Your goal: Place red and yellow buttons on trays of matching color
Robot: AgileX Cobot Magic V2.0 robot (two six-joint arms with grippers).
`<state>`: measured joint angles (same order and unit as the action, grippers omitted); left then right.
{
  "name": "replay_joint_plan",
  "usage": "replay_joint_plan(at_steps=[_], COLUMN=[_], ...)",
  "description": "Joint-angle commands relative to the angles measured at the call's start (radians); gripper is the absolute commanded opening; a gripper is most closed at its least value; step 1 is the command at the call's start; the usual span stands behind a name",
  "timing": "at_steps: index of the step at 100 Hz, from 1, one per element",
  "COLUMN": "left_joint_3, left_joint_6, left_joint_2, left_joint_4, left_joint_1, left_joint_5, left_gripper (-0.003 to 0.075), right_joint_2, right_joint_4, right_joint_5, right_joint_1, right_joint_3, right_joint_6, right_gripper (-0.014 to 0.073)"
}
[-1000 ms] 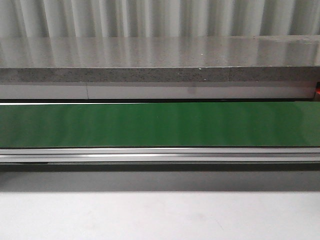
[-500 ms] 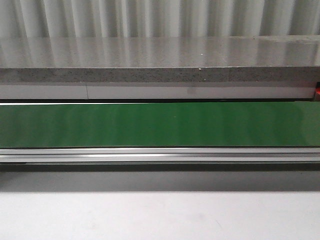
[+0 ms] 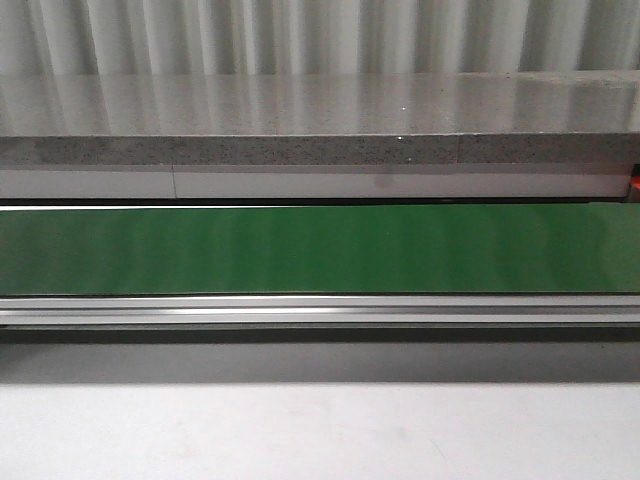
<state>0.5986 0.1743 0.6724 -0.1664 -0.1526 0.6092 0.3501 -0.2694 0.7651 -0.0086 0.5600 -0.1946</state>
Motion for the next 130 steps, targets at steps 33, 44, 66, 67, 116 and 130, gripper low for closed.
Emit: replay_joint_plan(at_steps=[33,44,66,67,116,130], left_joint_3=[0.202,0.265,0.329,0.331,0.511,0.601], left_joint_6=[-0.083,-0.083,-0.081,-0.081,-0.089,-0.145], left_joint_2=[0.18,0.248,0.346,0.352,0.713,0.834], left_joint_4=[-0.004,-0.004,-0.003,-0.003,-0.102,-0.108], left_joint_1=[0.116,0.215,0.398,0.409,0.607,0.614], left_joint_5=[-0.06,0.001,0.057,0.057,0.316,0.371], left_gripper=[-0.0019,-0.0012,0.0304,0.0318,0.0451,0.045], right_joint_2=[0.007,0.007,0.007,0.007,0.007,0.007], right_joint_4=[-0.004,-0.004,-0.004,-0.004,-0.004,-0.004], right_joint_5=[-0.071,-0.071,-0.071,-0.071,-0.071,-0.071], right_joint_1=[0.0,0.0,0.0,0.0,0.0,0.0], right_joint_3=[0.023,0.023,0.023,0.023,0.023,0.023], right_joint_6=[-0.003,-0.003,-0.003,-0.003,-0.003,-0.003], right_gripper=[-0.0058,-0.0058,-0.0058,-0.0058,-0.0058,-0.0058])
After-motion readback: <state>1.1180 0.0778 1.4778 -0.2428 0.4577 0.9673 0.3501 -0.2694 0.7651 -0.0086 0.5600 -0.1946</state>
